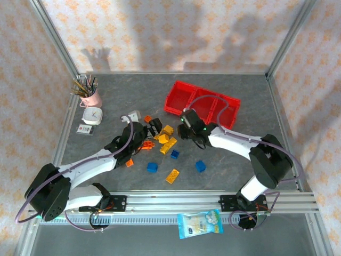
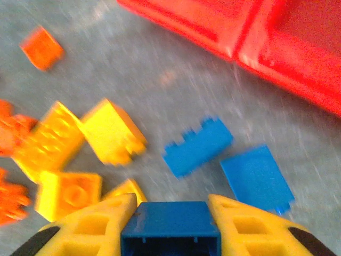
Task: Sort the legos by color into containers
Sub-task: Pick up the lego from the center of the table, then place the lego in the container.
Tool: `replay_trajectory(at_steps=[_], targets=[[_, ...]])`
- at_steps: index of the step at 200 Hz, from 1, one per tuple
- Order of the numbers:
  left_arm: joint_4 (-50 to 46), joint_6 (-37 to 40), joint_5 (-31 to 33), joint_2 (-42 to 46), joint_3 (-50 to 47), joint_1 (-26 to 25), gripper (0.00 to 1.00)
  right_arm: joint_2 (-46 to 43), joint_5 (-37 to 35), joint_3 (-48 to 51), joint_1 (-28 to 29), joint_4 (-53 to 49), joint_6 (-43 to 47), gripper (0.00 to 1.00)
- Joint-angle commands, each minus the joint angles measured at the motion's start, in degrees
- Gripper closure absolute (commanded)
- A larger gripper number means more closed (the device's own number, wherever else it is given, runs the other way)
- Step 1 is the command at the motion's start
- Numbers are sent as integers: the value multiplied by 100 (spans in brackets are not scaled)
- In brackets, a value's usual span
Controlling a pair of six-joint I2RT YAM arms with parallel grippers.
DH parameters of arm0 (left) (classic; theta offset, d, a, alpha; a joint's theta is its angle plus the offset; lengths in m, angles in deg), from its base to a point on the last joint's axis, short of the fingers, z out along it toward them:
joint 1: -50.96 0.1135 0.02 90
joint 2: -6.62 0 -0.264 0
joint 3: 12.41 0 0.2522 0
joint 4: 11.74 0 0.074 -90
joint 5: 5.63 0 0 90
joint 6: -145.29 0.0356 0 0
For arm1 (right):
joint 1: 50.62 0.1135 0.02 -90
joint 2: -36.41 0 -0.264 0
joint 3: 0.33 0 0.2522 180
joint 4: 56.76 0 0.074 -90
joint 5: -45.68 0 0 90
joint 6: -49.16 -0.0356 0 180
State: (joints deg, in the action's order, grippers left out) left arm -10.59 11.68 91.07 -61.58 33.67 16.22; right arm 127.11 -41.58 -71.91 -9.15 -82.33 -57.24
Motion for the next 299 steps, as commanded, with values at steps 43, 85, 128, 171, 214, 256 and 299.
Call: replay_trajectory(at_steps=[43, 85, 128, 171, 214, 256, 299], targets=[[-385, 272, -421, 321, 414, 742, 1, 902, -538, -1697, -438, 1, 135, 84], [-463, 532, -576, 141, 686, 1115, 1, 1910, -963, -2733, -825, 140, 165, 84], [-434, 591, -722, -238, 951, 1240, 1, 3020, -1085, -3897, -1045, -27, 333, 83], [-255, 558, -775, -473, 1006, 1270, 1, 3644, -1513, -4644, -1104, -171, 537, 74], [-230, 565, -854, -608, 1123, 1276, 1, 3591, -1468, -4896, -1115, -256, 638, 53], [-317, 551, -940, -525, 1159, 1277, 1, 2944, -1201, -4505, -1107, -262, 615, 43], [-423, 526, -1180, -289, 1015, 1268, 1, 1699, -650, -2916, -1063, -14, 436, 37]])
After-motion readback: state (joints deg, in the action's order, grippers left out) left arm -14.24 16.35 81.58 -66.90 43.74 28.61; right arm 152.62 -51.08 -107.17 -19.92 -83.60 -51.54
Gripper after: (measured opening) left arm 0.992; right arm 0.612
